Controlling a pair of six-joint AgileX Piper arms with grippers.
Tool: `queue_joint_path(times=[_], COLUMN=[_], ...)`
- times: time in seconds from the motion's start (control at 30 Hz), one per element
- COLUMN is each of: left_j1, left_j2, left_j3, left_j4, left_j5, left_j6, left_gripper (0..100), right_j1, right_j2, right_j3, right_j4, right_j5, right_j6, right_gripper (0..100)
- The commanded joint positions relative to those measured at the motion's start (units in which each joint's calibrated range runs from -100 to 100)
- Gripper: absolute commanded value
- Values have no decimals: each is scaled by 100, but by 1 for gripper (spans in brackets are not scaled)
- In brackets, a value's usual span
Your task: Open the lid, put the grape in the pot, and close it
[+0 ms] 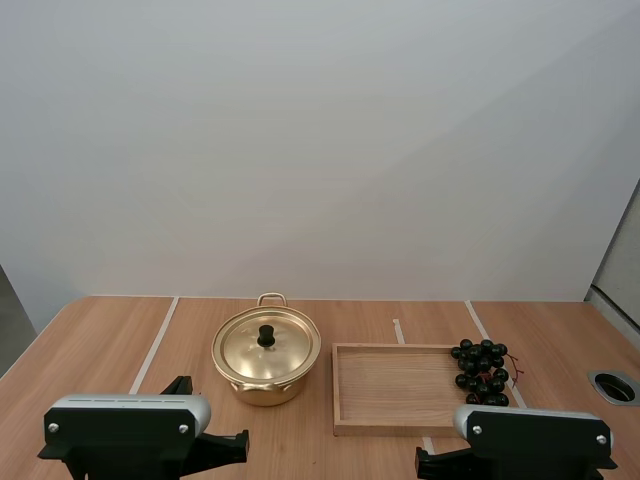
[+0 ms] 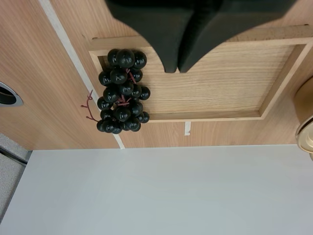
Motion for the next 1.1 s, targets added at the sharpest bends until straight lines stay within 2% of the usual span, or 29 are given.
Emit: queue_joint_path(times=[0.0, 0.6, 0.67, 0.77, 0.83, 0.97, 1.07], left_j1=[-14, -14, -14, -14, -14, -14, -14], left_j2=[-34, -34, -34, -34, -34, -34, -34], left_j3=[10, 10, 10, -236, -847, -2273, -3232], left_j4=[10, 10, 10, 10, 10, 21, 21], left_j5=[-141, -141, -141, -2, 655, 2391, 3635], left_j6=[-45, -195, -188, -188, -188, -36, 77], left_gripper=[0, 0, 0, 0, 0, 0, 0], right_j1=[-23, -23, -23, -23, -23, -23, -23], right_j2=[-25, -25, -25, -25, -25, -25, -25], right_j3=[0, 0, 0, -17, -598, -2191, -3148], right_j4=[11, 11, 253, 290, 113, 173, 173], right_j5=[-39, -39, -263, -456, -104, 1053, 1453], right_j6=[-4, -4, 105, 95, 70, 70, 70], right_gripper=[0, 0, 0, 0, 0, 0, 0])
